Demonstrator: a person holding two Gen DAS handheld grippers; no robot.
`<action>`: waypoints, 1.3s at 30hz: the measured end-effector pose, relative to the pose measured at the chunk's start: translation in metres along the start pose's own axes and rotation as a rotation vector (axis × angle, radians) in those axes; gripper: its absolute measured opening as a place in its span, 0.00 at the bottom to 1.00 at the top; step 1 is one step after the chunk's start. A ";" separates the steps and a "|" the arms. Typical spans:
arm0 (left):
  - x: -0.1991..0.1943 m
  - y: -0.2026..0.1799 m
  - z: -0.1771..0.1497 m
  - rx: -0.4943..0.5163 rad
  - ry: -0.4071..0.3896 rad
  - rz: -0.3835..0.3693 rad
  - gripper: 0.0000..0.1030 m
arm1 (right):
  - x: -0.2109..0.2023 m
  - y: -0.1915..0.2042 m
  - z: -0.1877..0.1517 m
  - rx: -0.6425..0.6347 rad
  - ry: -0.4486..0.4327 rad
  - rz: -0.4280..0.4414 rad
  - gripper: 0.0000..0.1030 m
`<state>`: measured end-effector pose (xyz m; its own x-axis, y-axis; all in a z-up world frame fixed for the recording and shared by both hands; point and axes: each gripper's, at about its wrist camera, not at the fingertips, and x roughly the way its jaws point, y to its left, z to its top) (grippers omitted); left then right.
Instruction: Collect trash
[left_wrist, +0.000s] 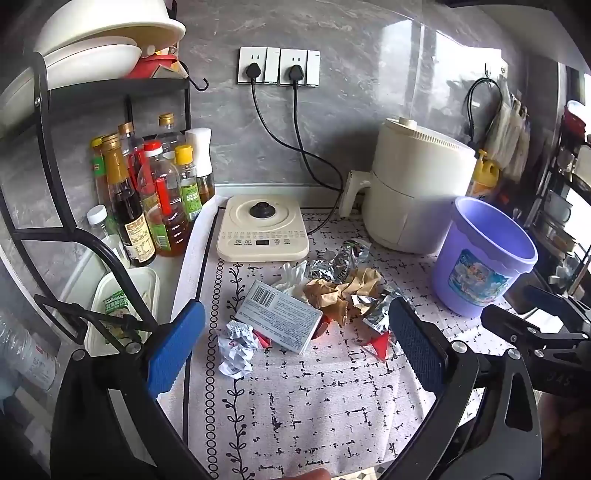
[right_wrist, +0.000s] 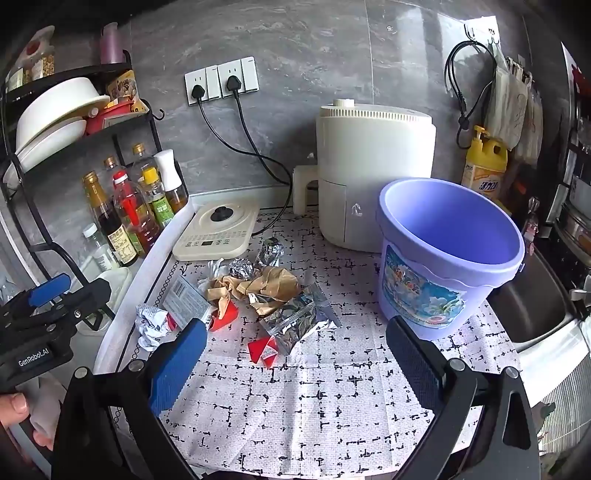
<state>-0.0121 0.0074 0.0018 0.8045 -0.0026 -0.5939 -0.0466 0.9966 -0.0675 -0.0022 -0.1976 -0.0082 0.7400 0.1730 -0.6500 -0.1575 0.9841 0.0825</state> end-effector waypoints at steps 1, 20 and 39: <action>-0.001 0.000 0.000 0.002 -0.002 0.002 0.96 | -0.001 0.000 0.000 -0.001 -0.002 -0.002 0.93; -0.003 0.000 -0.005 -0.005 -0.010 0.009 0.96 | -0.002 -0.004 -0.001 0.001 0.002 -0.003 0.93; -0.004 0.001 -0.007 -0.011 -0.011 0.013 0.96 | -0.008 -0.009 -0.002 0.019 -0.038 -0.003 0.93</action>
<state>-0.0193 0.0074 -0.0016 0.8104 0.0116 -0.5857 -0.0638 0.9956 -0.0685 -0.0081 -0.2081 -0.0056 0.7645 0.1714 -0.6214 -0.1436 0.9851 0.0952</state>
